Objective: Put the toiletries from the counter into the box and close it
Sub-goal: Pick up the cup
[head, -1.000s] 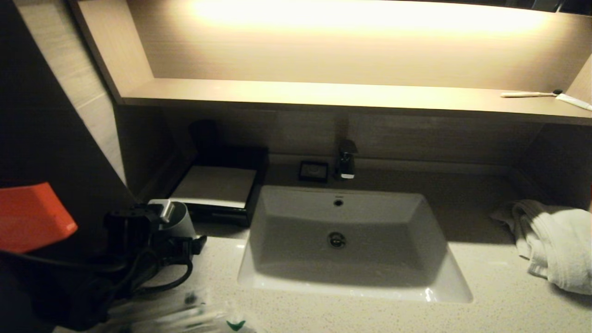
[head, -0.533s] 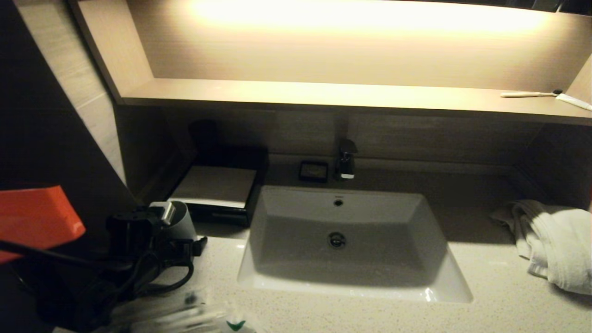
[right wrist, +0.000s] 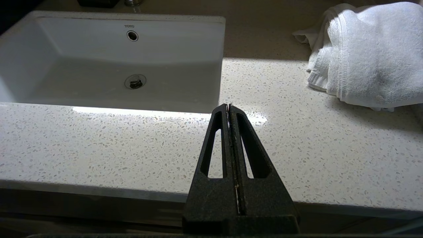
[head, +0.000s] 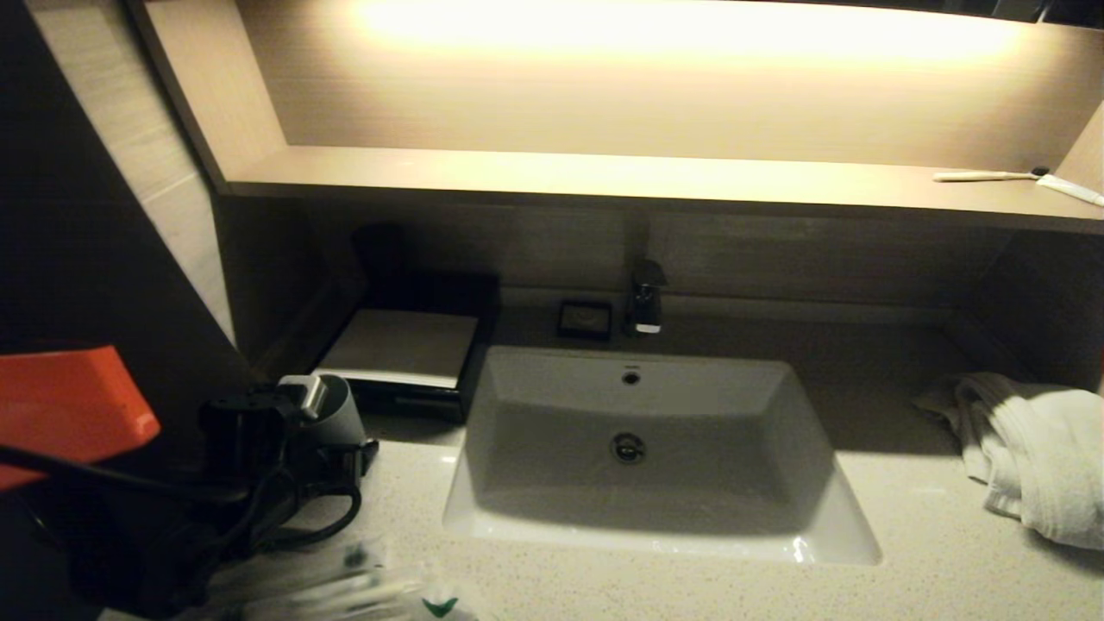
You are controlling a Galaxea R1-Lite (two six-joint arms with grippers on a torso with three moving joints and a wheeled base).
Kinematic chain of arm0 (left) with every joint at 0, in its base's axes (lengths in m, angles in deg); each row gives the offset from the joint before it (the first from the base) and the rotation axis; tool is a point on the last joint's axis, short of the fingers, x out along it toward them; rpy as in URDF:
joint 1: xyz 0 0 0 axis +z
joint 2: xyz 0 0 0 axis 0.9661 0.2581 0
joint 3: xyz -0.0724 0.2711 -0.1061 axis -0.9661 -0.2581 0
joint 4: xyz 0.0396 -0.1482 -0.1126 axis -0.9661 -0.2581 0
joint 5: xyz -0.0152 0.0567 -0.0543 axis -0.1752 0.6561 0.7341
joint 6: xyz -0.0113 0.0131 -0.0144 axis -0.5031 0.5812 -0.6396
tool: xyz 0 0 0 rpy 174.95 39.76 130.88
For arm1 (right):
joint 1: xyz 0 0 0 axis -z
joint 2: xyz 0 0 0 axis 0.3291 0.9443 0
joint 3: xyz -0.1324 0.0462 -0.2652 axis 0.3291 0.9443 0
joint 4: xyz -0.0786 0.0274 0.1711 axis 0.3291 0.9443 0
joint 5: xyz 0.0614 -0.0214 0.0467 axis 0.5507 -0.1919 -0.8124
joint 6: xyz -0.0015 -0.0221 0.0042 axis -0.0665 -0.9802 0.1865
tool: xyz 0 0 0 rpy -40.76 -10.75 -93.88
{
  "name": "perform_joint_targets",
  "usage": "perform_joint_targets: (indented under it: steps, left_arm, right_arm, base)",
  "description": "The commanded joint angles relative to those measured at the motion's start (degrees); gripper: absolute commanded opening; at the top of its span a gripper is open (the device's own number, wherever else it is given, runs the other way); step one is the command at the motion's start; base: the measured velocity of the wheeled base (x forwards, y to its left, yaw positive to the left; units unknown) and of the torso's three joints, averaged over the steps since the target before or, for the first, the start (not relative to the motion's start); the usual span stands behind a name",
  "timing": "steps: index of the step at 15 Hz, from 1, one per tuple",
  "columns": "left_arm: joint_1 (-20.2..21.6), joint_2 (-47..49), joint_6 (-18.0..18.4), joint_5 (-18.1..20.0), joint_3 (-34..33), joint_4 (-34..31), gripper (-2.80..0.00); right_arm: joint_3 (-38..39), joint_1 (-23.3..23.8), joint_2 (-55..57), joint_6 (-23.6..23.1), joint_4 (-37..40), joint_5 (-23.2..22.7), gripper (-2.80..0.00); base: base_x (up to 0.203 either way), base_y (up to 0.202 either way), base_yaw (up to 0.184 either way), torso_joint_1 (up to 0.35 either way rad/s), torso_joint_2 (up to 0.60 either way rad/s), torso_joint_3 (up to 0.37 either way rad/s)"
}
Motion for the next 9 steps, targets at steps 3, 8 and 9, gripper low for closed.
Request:
perform_joint_targets:
  steps: [3,8,9]
  left_arm:
    - [0.4,-0.2,-0.2,-0.1,0.2,0.9,-2.8]
    - [1.1,-1.8,-0.3,-0.1,-0.2,1.3,-2.8]
    - [1.4,-3.4,-0.3,0.0,-0.5,1.0,-2.8]
  right_arm:
    - [0.0,0.0,0.0,0.0,0.0,0.0,-2.8]
    - [0.0,0.0,0.0,0.0,0.0,0.0,-2.8]
    - [0.0,0.0,0.0,0.0,0.0,0.0,-2.8]
  base:
    - [0.0,0.0,0.0,0.0,0.0,0.0]
    - [0.0,0.0,0.0,0.0,0.0,0.0]
    - [0.0,0.0,0.0,0.0,0.0,0.0]
